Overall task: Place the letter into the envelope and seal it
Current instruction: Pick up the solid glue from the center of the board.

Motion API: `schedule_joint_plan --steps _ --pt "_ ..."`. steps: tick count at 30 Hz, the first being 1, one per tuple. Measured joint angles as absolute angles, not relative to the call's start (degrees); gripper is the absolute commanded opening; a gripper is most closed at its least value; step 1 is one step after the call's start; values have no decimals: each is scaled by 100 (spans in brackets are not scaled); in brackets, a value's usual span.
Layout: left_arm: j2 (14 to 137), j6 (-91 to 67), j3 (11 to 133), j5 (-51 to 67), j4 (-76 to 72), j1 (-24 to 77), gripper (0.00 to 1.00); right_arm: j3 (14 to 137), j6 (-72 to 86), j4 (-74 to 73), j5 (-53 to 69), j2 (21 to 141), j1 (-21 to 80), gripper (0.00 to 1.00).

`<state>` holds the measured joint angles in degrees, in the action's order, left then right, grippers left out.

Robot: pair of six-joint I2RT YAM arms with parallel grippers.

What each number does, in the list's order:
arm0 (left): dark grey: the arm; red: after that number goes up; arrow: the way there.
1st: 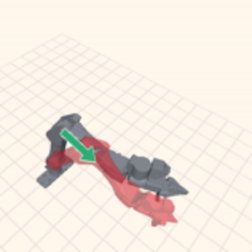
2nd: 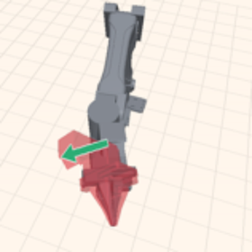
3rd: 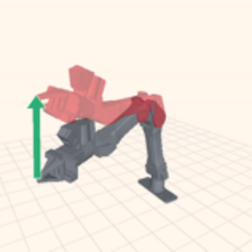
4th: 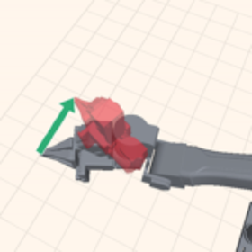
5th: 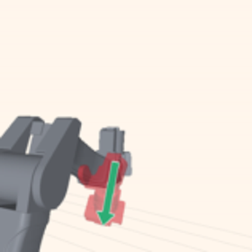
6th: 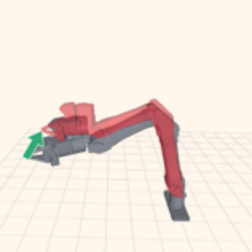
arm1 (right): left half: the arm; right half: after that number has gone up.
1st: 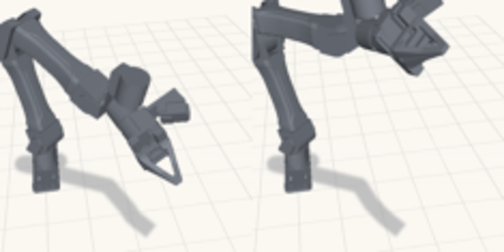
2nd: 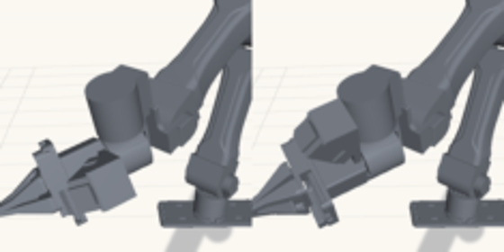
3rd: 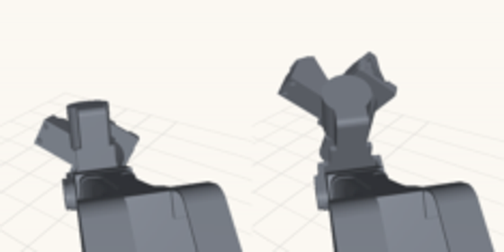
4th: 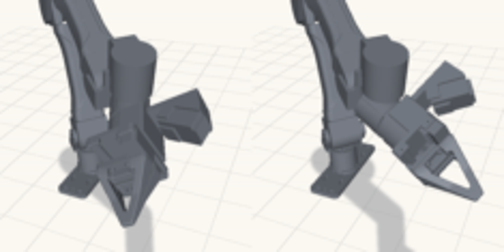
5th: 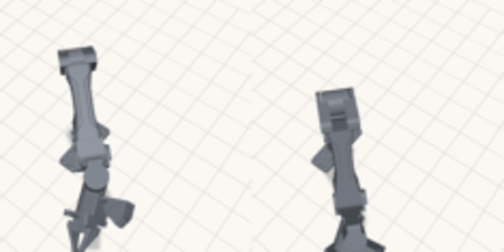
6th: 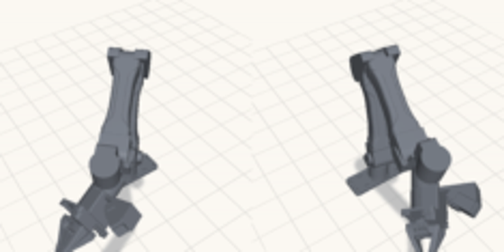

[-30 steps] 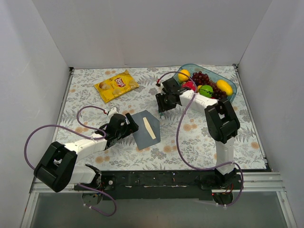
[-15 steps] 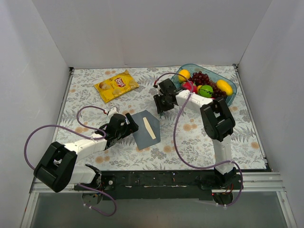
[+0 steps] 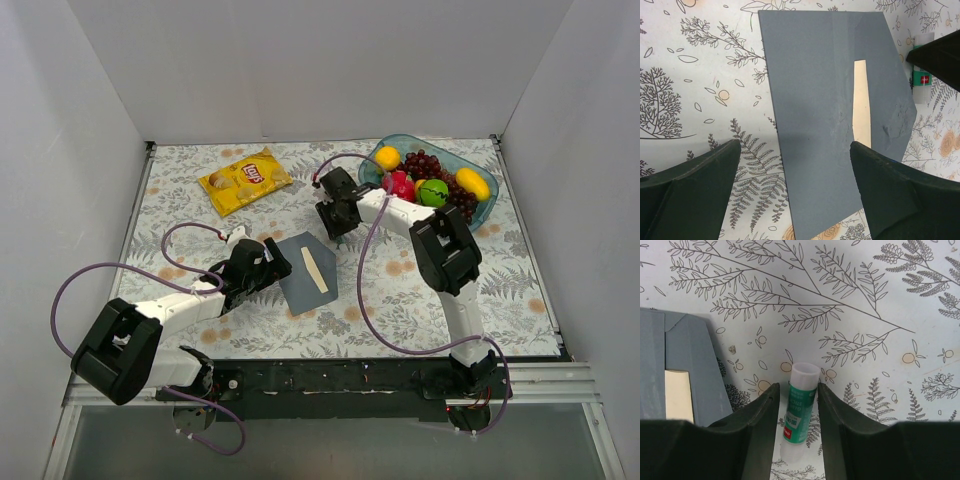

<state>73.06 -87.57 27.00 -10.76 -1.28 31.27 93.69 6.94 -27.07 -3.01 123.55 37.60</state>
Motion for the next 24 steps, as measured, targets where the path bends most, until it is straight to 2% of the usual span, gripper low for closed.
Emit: schedule_joint_plan --steps 11,24 --pt "7288 -8718 2692 -1076 -128 3127 92 9439 628 -2958 -714 12383 3918 47" --pt "7277 -8678 2681 -1079 -128 3127 92 9439 624 -2967 -733 12383 3942 40"
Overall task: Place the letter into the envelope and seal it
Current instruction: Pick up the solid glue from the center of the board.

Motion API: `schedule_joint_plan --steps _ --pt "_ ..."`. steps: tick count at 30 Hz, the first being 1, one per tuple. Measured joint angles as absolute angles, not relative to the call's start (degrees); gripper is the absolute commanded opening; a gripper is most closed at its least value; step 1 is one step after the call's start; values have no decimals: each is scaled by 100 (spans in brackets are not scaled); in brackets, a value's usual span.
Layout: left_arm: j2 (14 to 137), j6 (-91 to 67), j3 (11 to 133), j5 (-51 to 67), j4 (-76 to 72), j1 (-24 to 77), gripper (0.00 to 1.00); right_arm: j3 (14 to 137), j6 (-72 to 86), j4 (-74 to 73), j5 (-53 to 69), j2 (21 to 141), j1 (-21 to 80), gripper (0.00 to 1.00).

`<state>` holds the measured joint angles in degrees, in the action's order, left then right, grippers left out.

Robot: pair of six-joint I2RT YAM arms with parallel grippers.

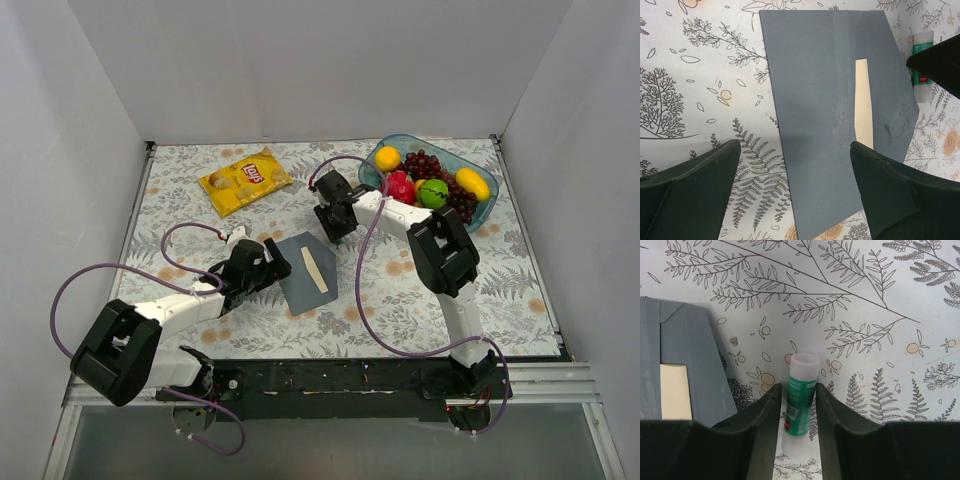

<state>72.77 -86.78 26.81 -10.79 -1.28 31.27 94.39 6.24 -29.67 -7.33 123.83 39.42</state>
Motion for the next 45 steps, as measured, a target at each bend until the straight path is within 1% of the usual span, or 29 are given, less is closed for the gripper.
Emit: schedule_joint_plan --steps 8,14,16,17,18,19,23,26,29,33,37,39,42,45 --pt "7264 -8678 2670 -1090 -128 3127 92 9408 615 -2945 -742 12372 3942 40" --pt "7264 -8678 2670 -1090 -126 3127 92 9391 602 -2939 -740 12361 3942 36" --pt "7264 -8678 2670 -1090 -126 3127 92 9386 600 -2939 -738 12359 3942 28" --pt "7264 -8678 2670 -1090 -126 3127 92 9386 600 -2939 -738 12359 3942 22" --pt "7264 -8678 2670 -1090 -126 3127 92 9386 585 -2941 -738 12359 3942 6" --pt "7264 -8678 2670 -1090 -126 3127 92 9386 576 -2945 -753 12357 3942 1" --pt "7264 -8678 2670 -1096 -123 3127 92 9356 574 -2936 -799 12328 3931 1" --pt "7255 -8676 2672 -1116 -102 3127 93 9094 613 -2727 -854 12164 3929 1" --pt "7201 -8672 2698 -1144 49 3127 94 8517 687 -2543 -913 11760 3879 1" --pt "7096 -8597 2786 -1125 292 3127 98 7588 840 -2121 -742 10866 3734 1" --pt "6840 -8444 2982 -974 281 3127 98 6987 1177 -1433 69 9870 3424 1" --pt "6608 -8329 3041 -808 123 3124 98 6705 1461 -858 692 9448 3135 1" --pt "6265 -8106 3162 -539 -84 3127 98 6335 1732 -161 1389 9164 2821 1" --pt "6018 -7846 3328 -224 -403 3127 98 5690 1896 786 2016 8984 2689 1"
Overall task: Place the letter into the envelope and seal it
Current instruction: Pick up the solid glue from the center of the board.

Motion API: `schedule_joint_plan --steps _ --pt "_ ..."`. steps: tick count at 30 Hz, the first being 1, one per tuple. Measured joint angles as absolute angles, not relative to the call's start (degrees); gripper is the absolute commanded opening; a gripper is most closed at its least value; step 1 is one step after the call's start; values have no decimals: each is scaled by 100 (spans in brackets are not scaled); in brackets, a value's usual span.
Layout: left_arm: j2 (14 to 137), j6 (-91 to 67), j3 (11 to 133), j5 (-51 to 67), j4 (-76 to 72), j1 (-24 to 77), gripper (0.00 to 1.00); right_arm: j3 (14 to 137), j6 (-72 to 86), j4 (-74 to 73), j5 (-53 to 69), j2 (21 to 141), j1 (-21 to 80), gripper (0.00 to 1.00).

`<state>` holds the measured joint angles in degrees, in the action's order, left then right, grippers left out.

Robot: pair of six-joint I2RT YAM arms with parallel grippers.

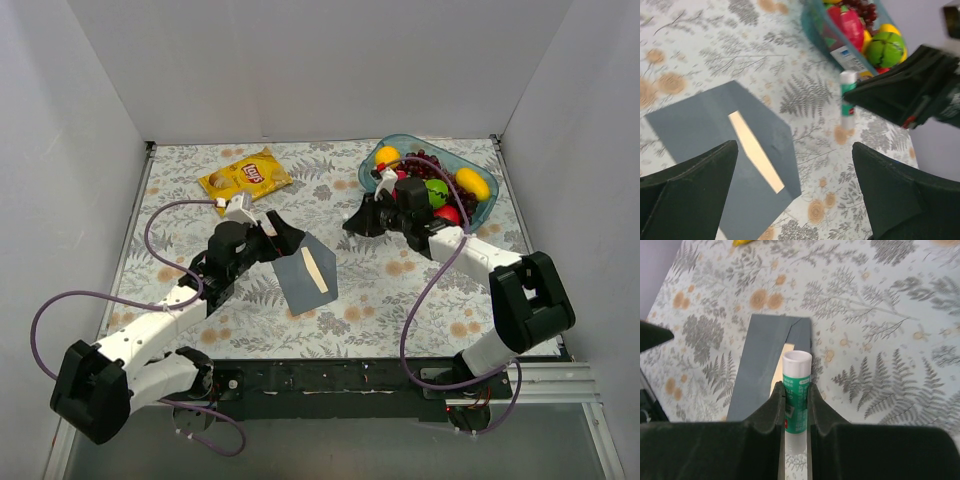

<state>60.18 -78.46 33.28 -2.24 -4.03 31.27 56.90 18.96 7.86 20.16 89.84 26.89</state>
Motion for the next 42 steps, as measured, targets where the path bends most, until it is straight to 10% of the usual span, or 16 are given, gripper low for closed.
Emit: schedule_joint_plan --steps 42 --pt "7590 -6670 4587 642 -1535 4327 73 4464 4322 3828 3879 8324 2582 1"
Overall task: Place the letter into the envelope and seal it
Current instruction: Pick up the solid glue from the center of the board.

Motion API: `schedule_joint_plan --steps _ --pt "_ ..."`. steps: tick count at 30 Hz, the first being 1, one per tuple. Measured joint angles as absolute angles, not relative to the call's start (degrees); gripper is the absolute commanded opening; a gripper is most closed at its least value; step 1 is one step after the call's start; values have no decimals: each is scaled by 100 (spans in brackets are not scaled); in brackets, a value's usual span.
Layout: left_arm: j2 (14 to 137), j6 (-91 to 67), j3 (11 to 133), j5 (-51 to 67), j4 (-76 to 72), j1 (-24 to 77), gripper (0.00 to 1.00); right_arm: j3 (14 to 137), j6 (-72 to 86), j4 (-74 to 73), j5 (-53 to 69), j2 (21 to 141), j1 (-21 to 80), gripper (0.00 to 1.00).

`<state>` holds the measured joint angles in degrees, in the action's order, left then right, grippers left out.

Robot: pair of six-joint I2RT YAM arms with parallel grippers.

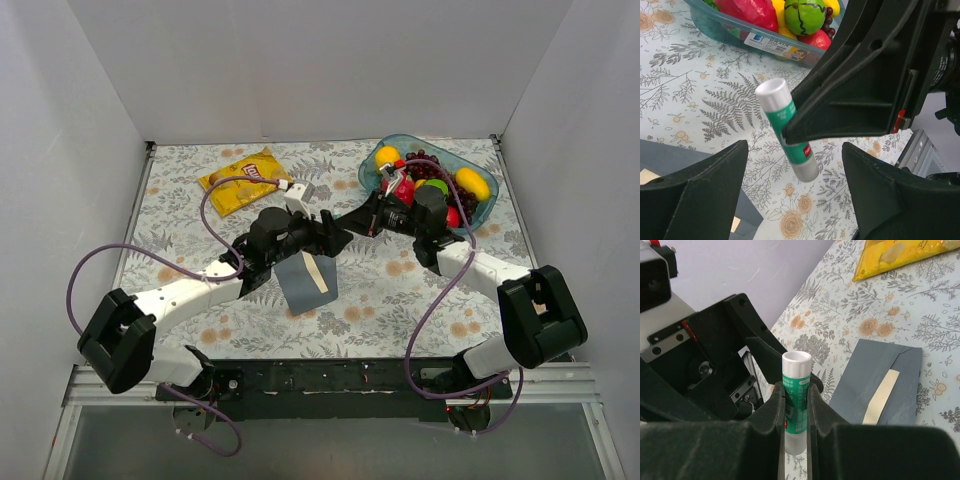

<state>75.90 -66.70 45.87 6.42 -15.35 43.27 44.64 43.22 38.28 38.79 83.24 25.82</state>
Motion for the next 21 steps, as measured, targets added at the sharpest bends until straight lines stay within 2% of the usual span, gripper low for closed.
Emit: schedule_joint_plan --steps 4,6,14,15,17,18,21 --pt "7754 -6591 4759 663 -1535 4327 68 4346 4431 3946 3959 8340 2582 1" --pt "7861 -6573 4831 663 -1531 4333 61 4324 4477 4010 3997 8340 2558 1" --pt "8020 -6578 4882 746 -1507 4338 57 4322 4600 4150 4075 8340 2552 1" --pt "8020 -6582 4884 753 -1514 4338 49 4322 4626 4176 4073 8340 2552 1" --pt "8018 -6600 4882 753 -1518 4342 40 4322 4663 4226 4077 8340 2552 1" --pt "8018 -6617 4882 762 -1529 4346 27 4322 4676 4239 4077 8342 2552 1" --pt "8005 -6685 4880 742 -1549 4381 8 4322 4663 4281 4084 8361 2552 1"
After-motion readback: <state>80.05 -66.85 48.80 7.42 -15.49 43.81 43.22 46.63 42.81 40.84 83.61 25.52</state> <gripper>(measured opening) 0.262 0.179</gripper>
